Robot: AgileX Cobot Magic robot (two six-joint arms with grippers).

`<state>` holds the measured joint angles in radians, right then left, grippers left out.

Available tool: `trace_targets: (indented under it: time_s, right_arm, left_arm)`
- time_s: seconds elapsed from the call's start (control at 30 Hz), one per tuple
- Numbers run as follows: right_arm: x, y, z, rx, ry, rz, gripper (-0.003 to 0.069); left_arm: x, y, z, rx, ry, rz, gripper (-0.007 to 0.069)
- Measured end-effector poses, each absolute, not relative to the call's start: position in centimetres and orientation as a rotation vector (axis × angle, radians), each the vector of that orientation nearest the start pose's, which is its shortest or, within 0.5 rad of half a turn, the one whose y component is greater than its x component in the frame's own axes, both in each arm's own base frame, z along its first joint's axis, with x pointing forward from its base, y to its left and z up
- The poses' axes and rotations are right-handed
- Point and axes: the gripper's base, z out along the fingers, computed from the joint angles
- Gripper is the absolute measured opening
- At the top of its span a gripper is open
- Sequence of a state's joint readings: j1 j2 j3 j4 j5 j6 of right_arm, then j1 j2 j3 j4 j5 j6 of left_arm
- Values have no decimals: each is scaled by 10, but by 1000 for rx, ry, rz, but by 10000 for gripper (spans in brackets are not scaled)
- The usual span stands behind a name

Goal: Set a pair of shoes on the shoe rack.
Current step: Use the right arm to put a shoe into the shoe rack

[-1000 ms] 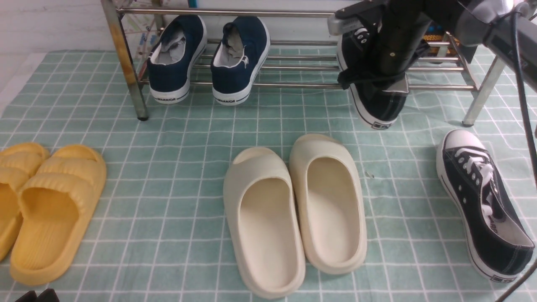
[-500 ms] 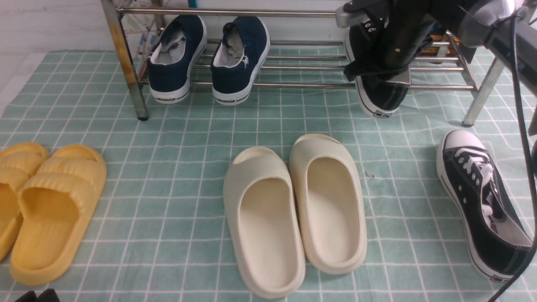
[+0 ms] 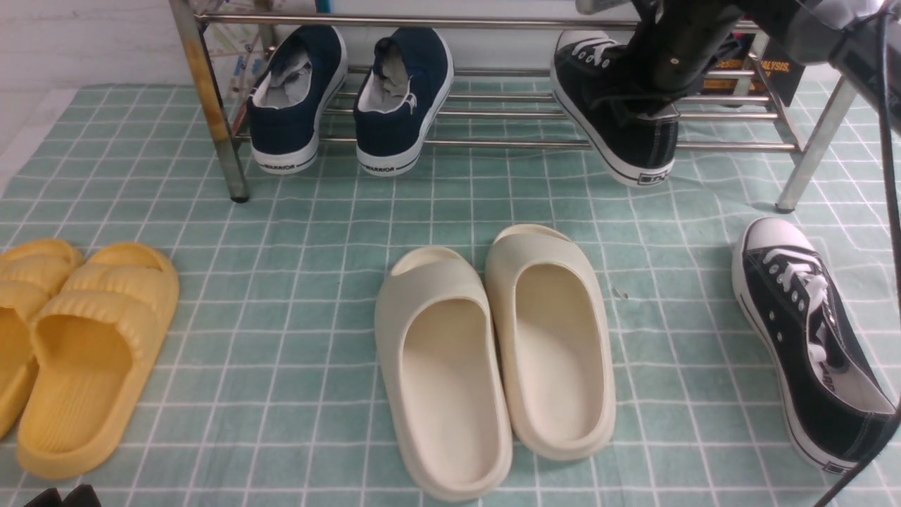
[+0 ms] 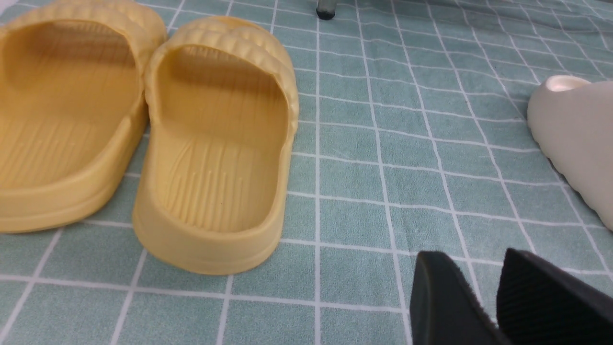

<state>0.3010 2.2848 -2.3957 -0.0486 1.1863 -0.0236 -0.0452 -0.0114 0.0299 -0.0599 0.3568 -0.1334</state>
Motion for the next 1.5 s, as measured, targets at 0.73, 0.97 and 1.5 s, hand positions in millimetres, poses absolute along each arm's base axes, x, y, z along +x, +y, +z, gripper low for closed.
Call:
trace_targets:
  time_s: [0.73, 0.97, 1.5]
  right_arm:
    - [439, 128, 307, -574, 2675, -72, 160]
    - [445, 124, 276, -586, 2642, -156, 10]
    - [464, 136, 261, -394, 2542, -6, 13]
  left_arm:
    - [53, -4, 172, -120, 1858, -182, 218]
    - [53, -4, 172, -120, 1858, -182, 223]
    - [53, -4, 172, -120, 1858, -182, 238]
